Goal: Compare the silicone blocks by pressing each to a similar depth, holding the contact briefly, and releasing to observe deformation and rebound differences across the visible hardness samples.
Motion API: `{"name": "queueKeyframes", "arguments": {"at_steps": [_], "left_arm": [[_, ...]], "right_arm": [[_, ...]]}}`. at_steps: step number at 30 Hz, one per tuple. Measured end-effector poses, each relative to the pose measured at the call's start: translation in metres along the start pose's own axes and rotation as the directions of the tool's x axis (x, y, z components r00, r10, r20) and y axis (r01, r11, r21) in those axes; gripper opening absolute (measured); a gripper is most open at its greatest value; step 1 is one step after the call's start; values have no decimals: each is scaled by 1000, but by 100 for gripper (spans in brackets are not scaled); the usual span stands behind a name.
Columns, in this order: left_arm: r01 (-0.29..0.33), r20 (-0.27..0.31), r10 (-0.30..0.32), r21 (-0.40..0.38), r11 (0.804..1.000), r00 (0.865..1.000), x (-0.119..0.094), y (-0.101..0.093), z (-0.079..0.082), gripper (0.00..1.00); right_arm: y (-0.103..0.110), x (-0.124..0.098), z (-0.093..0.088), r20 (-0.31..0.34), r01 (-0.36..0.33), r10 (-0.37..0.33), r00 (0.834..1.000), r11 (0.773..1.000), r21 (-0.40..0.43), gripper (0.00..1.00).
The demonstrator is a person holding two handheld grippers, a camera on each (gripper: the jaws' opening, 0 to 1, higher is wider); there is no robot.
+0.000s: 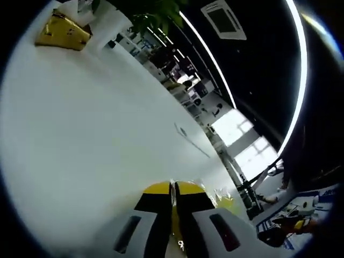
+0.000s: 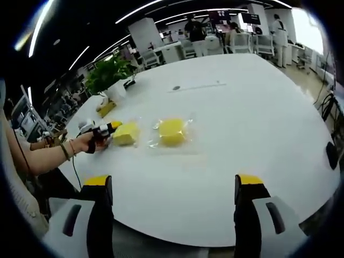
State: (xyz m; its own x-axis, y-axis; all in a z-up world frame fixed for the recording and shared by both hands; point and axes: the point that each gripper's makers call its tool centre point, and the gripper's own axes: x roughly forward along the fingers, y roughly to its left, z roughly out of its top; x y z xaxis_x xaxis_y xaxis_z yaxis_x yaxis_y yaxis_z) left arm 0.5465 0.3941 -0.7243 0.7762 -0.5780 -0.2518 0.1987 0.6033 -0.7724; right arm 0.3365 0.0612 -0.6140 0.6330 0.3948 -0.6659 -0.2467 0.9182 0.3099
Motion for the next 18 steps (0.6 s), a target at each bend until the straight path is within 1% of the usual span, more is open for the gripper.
{"name": "queueKeyframes", "arguments": {"at_steps": [5, 7, 10, 11, 12, 13, 14, 15, 16, 17, 18], "left_arm": [[10, -2, -10, 47, 999, 1000, 0, -8, 1, 0], [4, -3, -4, 47, 999, 1000, -1, -12, 1, 0], [-14, -11, 15, 15, 1000, 1000, -2, -15, 1, 0], [-7, -13, 8, 23, 1000, 1000, -3, -18, 1, 0], [-4, -23, 5, 40, 999, 1000, -4, -21, -1, 0], [-27, -55, 31, 81, 996, 998, -6, -20, -6, 0], [-35, -79, 43, 109, 993, 996, -8, -20, -9, 0], [-35, -90, 46, 128, 991, 995, -9, -21, -11, 0], [-33, -86, 44, 135, 990, 995, -9, -24, -11, 0], [-38, -93, 52, 145, 989, 994, -10, -26, -13, 0], [-49, -87, 63, 157, 986, 994, -11, -26, -12, 0]], "right_arm": [[-1, 0, 0, 1, 0, 0, 1000, 1000, 2, 88], [-1, 0, 0, 4, -3, 3, 1000, 1000, 1, 88], [2, 0, -1, 4, -13, 13, 1000, 1000, 8, 84], [2, 0, -1, 4, -13, 13, 1000, 1000, 8, 84], [2, -1, -1, 6, -15, 15, 1000, 1000, 8, 84], [3, -1, -2, 8, -18, 18, 1000, 1000, 9, 84], [5, -1, -2, 14, -26, 26, 1000, 1000, 14, 84], [6, -1, -2, 17, -32, 31, 999, 999, 17, 84], [7, -1, -3, 19, -36, 36, 999, 999, 18, 83], [8, -1, -4, 19, -40, 40, 999, 999, 18, 83], [8, -2, -4, 18, -43, 43, 999, 999, 16, 83]]}}
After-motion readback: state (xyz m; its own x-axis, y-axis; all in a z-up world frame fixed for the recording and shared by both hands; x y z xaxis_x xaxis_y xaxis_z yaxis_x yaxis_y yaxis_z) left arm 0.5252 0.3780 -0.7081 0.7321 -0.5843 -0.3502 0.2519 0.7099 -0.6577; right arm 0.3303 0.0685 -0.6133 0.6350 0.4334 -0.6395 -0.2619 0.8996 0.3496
